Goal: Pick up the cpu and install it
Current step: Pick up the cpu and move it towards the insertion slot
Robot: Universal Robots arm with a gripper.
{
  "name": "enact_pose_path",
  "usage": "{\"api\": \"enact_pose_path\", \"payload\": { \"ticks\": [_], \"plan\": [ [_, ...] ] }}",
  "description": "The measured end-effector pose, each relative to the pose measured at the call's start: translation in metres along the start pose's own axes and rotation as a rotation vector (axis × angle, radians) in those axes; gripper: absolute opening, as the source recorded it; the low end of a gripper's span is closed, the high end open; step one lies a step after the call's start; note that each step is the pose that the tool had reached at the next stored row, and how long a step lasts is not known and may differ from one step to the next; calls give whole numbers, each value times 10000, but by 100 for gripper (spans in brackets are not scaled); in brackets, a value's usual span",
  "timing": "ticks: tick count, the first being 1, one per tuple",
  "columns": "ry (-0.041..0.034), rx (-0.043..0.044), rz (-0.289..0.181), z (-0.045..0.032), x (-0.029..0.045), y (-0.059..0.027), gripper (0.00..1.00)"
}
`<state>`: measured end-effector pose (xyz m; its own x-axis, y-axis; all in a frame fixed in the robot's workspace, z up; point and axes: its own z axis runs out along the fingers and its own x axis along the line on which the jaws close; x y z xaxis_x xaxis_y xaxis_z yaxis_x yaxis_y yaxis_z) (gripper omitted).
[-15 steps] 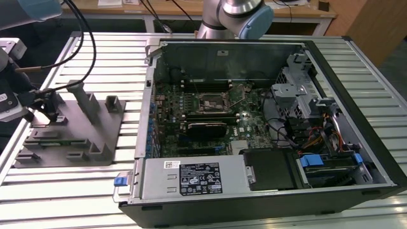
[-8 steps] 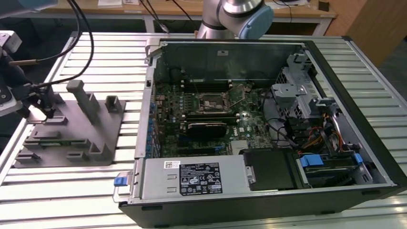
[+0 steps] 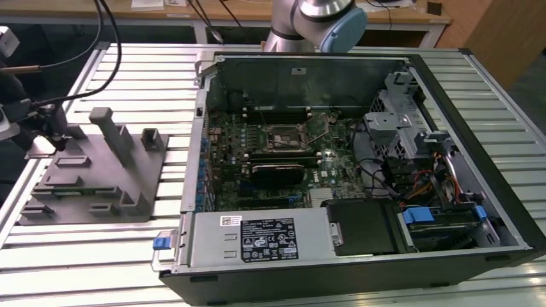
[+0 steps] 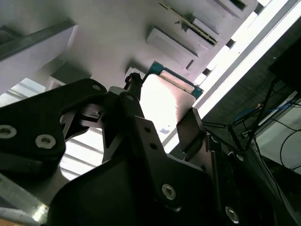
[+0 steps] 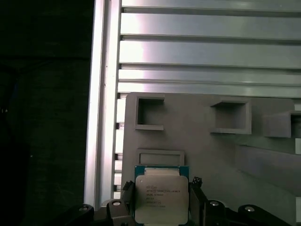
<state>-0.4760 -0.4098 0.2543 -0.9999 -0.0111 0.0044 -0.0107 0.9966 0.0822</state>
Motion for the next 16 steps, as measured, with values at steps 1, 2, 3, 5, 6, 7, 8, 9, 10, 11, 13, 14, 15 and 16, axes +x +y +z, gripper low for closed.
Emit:
{"api": "enact_pose_path", "payload": {
  "ticks": [1, 2, 3, 5, 6, 7, 8, 9, 10, 11, 13, 14, 15, 16],
  "plan": [
    [0, -1, -1, -34, 0, 3, 55],
    [-1, -1, -1, -69, 0, 6, 55],
    [-1, -1, 0, -103, 0, 9, 55],
    [-1, -1, 0, -170, 1, 14, 55],
    [0, -1, 0, -205, 1, 17, 55],
    [-1, -1, -1, -237, 1, 20, 55],
    [-1, 0, 0, -271, 1, 22, 55],
    [-2, -1, 0, -300, 1, 25, 55],
    [-3, -1, -1, -327, 1, 27, 55],
    [-5, -1, -1, -353, 1, 29, 55],
    [-6, 0, -1, -405, 1, 33, 55],
    [-8, 0, -2, -430, 1, 35, 55],
    [-10, -1, -2, -454, 2, 37, 55],
    [-12, -1, -2, -480, 2, 39, 55]
  ]
}}
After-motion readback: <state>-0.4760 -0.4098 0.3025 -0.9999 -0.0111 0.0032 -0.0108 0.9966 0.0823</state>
